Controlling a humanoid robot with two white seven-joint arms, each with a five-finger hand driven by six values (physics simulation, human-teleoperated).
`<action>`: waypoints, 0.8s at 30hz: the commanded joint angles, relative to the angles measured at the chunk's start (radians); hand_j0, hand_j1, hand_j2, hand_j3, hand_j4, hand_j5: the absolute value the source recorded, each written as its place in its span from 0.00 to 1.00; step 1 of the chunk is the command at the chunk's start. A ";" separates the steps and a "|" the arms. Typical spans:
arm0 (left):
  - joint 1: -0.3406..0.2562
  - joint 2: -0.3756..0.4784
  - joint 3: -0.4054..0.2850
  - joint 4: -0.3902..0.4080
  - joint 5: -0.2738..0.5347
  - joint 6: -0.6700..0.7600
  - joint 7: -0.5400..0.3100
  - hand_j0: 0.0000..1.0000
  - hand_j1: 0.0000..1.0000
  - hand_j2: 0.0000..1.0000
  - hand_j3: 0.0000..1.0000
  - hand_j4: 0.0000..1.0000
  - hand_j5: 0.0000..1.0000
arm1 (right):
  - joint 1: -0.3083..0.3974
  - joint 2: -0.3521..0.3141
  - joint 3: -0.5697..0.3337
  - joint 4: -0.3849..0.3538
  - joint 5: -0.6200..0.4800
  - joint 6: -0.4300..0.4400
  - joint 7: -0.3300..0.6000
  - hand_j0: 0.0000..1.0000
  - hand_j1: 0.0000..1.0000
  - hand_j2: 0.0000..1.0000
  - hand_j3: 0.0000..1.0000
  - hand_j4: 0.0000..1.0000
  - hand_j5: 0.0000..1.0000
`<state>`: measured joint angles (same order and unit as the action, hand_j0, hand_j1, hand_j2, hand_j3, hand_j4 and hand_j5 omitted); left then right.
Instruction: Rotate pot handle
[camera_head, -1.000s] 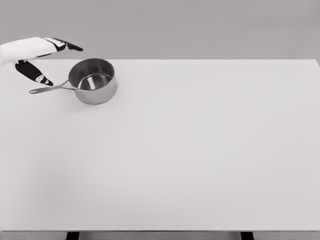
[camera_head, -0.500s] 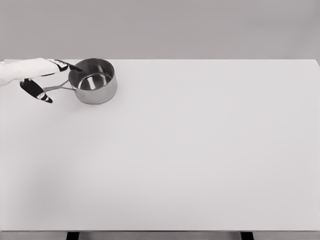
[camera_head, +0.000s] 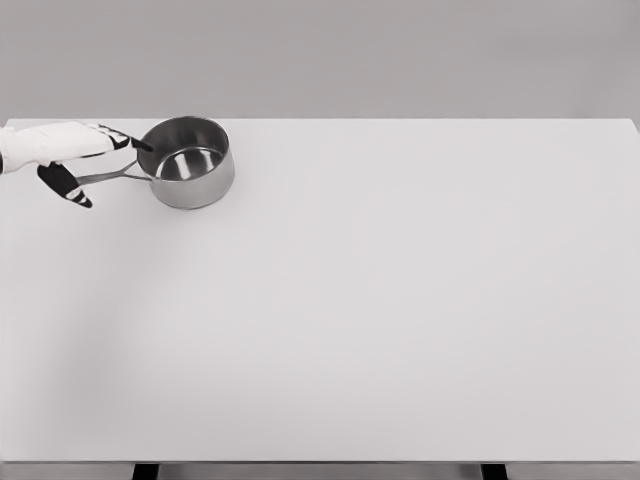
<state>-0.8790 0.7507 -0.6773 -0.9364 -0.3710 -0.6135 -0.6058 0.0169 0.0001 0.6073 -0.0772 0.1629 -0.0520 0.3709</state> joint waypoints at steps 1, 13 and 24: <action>0.000 -0.005 0.015 0.018 -0.029 0.003 0.009 1.00 1.00 1.00 1.00 1.00 1.00 | 0.000 0.000 0.000 -0.001 0.000 0.000 0.000 1.00 1.00 1.00 1.00 1.00 1.00; -0.012 -0.036 0.028 0.044 -0.195 0.032 0.173 1.00 1.00 1.00 1.00 1.00 1.00 | 0.002 0.000 0.000 0.000 0.000 0.000 0.000 1.00 1.00 1.00 1.00 1.00 1.00; -0.012 -0.044 0.028 0.057 -0.255 0.141 0.236 1.00 1.00 1.00 1.00 1.00 1.00 | 0.000 0.000 0.000 0.000 0.000 0.000 0.000 1.00 1.00 1.00 1.00 1.00 1.00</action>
<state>-0.8912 0.7071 -0.6498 -0.8813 -0.6256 -0.4839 -0.3777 0.0169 0.0002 0.6072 -0.0771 0.1629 -0.0519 0.3709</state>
